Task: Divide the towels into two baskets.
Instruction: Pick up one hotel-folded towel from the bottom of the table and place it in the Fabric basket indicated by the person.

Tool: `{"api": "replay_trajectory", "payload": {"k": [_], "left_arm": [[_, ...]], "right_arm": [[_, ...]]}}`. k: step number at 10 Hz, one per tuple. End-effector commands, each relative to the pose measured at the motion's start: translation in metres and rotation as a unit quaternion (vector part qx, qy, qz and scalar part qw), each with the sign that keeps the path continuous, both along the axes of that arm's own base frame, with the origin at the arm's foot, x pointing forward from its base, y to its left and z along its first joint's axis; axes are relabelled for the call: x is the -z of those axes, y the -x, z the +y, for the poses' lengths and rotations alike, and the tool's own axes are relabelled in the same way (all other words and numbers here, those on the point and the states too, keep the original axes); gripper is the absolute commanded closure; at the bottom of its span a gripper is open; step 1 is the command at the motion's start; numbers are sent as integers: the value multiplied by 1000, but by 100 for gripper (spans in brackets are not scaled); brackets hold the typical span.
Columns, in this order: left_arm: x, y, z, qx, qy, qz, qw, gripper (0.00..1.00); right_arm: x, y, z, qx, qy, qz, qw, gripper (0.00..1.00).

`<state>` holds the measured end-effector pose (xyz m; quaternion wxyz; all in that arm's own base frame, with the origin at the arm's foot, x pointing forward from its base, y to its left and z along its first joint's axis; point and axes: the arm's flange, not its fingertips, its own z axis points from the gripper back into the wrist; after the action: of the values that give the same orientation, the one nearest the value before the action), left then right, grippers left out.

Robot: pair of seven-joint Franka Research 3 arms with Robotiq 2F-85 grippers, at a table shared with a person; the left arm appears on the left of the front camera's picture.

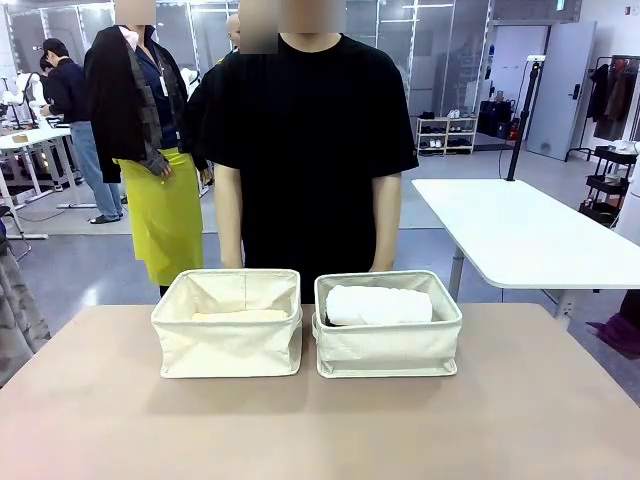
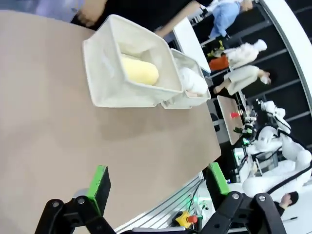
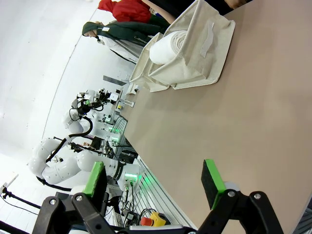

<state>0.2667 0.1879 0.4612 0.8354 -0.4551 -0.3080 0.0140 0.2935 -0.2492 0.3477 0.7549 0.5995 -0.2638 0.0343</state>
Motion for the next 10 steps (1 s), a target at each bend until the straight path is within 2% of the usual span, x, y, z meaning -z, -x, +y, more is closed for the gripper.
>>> {"api": "replay_trajectory", "payload": {"k": [1, 3, 4, 5, 6, 10], "left_arm": [[35, 47, -24, -18, -9, 12, 1000, 0], [37, 49, -8, -27, -32, 54, 998, 0], [39, 53, 0, -61, -42, 66, 995, 0], [34, 50, 3, -84, -74, 33, 993, 0], [19, 30, 34, -44, -26, 47, 998, 0], [19, 30, 34, -44, -26, 47, 998, 0]], "right_arm": [[-4, 2, 2, 3, -4, 12, 1000, 2], [-4, 2, 2, 3, -4, 12, 1000, 2], [-4, 2, 2, 3, -4, 12, 1000, 2], [-4, 2, 2, 3, -4, 12, 1000, 2], [-4, 2, 2, 3, -4, 12, 1000, 2], [-4, 2, 2, 3, -4, 12, 1000, 2]]}}
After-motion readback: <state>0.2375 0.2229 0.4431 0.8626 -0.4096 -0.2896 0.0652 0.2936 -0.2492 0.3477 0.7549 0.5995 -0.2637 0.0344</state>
